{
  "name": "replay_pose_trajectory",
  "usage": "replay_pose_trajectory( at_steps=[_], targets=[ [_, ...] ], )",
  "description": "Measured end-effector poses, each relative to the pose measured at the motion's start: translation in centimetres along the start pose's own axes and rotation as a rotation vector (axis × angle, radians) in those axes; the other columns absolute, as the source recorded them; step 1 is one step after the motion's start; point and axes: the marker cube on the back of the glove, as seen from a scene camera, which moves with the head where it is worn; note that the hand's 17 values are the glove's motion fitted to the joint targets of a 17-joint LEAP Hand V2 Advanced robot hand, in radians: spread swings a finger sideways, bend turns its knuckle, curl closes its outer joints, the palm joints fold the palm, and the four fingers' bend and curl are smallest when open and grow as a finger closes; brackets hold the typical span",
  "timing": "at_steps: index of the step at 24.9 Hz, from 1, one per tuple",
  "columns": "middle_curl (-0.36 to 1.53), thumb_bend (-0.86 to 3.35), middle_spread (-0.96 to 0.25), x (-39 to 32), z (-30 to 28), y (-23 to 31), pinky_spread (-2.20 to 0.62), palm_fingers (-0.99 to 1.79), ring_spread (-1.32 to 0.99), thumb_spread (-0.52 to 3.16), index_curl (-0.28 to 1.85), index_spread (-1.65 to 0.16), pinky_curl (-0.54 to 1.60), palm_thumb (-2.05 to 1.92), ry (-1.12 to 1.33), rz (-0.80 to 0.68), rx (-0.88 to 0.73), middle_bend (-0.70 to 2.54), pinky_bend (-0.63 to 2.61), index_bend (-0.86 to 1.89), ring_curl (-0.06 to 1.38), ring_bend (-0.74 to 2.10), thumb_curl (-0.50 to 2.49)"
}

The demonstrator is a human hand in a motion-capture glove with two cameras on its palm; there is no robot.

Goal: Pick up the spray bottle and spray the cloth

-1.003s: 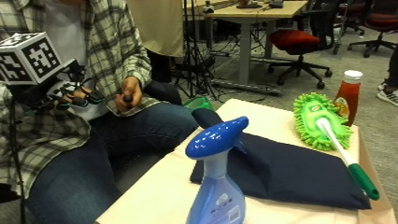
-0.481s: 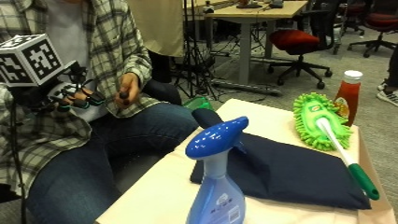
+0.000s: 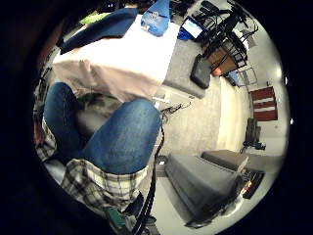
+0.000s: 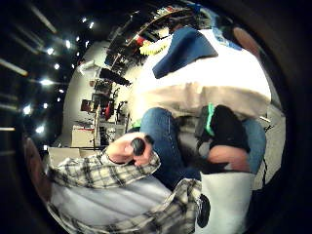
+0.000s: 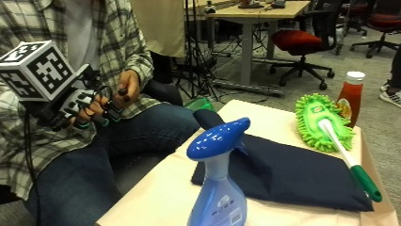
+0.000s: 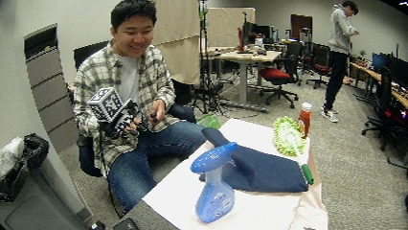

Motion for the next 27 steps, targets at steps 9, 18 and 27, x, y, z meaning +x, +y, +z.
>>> replay_pose_trajectory(
  at_steps=[9,18,27],
  targets=[
    [0.31,0.25,-0.05,4.3,-0.5,-10.2,0.19,0.47,-0.01,1.16,0.31,-0.28,0.16,0.55,-0.145,0.138,0.155,0.35,0.19,0.22,0.25,0.36,0.33],
    [0.32,0.17,-0.03,7.3,0.3,-18.4,0.19,0.44,-0.02,1.14,0.3,-0.28,0.21,0.56,-0.092,0.231,0.233,0.28,0.21,0.15,0.27,0.35,0.35],
    [0.33,0.11,-0.02,11.4,2.3,-23.4,0.18,0.42,-0.02,1.12,0.3,-0.27,0.25,0.6,-0.423,0.301,0.332,0.24,0.21,0.14,0.29,0.36,0.37]
  ],
)
